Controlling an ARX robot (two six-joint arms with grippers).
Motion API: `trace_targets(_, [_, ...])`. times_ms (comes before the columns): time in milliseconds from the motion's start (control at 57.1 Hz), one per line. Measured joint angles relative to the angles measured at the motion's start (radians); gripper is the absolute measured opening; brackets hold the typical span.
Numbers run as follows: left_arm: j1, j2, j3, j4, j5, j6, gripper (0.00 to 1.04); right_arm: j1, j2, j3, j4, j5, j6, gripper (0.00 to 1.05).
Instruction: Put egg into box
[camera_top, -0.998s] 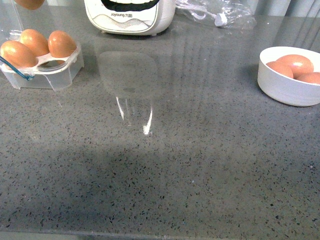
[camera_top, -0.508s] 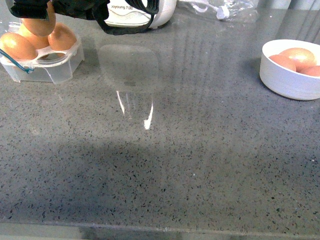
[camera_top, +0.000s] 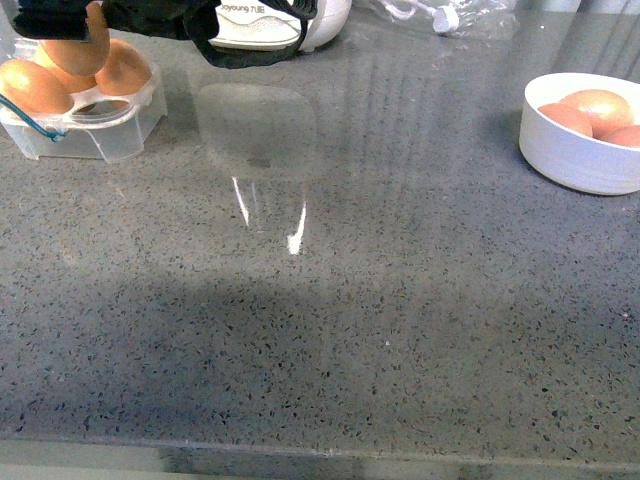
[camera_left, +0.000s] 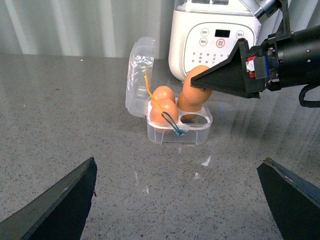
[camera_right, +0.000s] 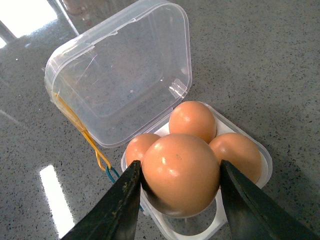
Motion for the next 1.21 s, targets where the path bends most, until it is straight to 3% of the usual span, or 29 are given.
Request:
trace_targets(140, [0.0,0.0,0.0,0.0,0.0,0.0,0.98,-0.001,0.0,0.0,-0.001,-0.003,-0.011,0.66])
trace_targets(263, [0.0,0.0,0.0,0.0,0.0,0.0,0.98,-0.003,-0.013,-0.021,0.001,-0.003,-0.024,0.92])
trace_targets(315, [0.0,0.0,0.0,0.0,0.0,0.0,0.98,-0.005,-0.019,-0.029,0.004,-0.003,-0.027,0.98])
trace_targets(683, [0.0,0.0,0.0,0.0,0.0,0.0,0.98,-0.048,-0.126,-0.118,0.066,0.027,-0.043,0.97])
trace_targets(875, [0.0,0.0,0.0,0.0,0.0,0.0,0.98,-0.165,-0.273,-0.283,0.179,0.226,-0.137,0.97])
trace_targets(1208, [0.0,0.0,0.0,0.0,0.0,0.0,0.98,-0.349,-0.651,-0.649,0.365,0.267,-0.196,0.97])
